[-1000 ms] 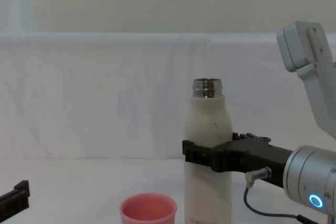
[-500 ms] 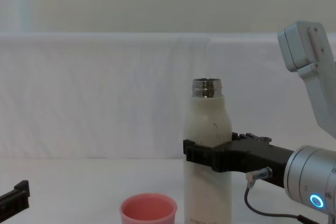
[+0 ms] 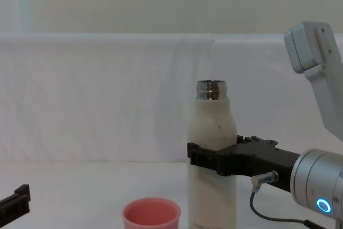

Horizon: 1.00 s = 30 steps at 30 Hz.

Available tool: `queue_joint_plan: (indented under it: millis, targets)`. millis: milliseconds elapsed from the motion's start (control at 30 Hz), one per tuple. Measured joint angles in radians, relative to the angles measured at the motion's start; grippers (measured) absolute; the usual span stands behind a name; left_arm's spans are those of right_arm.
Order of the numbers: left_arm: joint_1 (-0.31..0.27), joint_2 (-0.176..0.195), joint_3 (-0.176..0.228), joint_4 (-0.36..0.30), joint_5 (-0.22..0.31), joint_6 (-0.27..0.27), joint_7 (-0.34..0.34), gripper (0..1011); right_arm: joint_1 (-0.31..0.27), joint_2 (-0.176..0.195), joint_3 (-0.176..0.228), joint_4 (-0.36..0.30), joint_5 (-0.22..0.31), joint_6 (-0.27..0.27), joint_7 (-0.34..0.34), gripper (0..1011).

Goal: Grasp the thermos with one hand and pour water into the cup lid.

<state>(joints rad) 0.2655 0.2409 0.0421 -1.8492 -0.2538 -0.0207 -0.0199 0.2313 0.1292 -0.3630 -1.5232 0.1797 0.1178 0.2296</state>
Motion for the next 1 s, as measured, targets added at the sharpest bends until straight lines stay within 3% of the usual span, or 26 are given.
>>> queue_joint_plan:
  millis: [1000]
  targets:
    - [0.0,0.0,0.0,0.0,0.0,0.0,0.0,1001,0.0,0.001,-0.001,-0.002,-0.003,-0.004,0.0,946]
